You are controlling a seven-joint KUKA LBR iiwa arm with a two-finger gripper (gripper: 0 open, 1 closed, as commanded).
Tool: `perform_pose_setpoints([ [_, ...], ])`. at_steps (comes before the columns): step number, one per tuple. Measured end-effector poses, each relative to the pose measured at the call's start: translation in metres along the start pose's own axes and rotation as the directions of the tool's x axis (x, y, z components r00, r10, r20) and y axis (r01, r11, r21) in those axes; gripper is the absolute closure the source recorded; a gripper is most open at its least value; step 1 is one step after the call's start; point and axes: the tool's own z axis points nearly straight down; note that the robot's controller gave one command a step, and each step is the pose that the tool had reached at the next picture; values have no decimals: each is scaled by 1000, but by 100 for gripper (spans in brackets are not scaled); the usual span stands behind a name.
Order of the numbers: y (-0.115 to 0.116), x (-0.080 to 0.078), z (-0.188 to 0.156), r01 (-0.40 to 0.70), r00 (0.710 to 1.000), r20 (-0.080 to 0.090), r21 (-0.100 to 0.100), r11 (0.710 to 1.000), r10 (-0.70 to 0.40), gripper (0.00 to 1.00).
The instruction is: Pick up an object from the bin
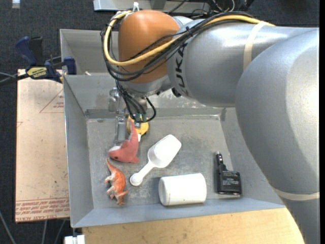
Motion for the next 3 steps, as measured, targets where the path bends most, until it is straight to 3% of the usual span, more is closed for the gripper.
perform_pose_setpoints([
  [1, -1, -1, -5, -3, 1000, 6, -1, 1000, 3, 0],
  [2, -11, 6, 14, 146, 989, 13, -2, 989, -146, 0],
  [3, -39, 13, 41, 442, 897, 5, 1, 897, -442, 0],
])
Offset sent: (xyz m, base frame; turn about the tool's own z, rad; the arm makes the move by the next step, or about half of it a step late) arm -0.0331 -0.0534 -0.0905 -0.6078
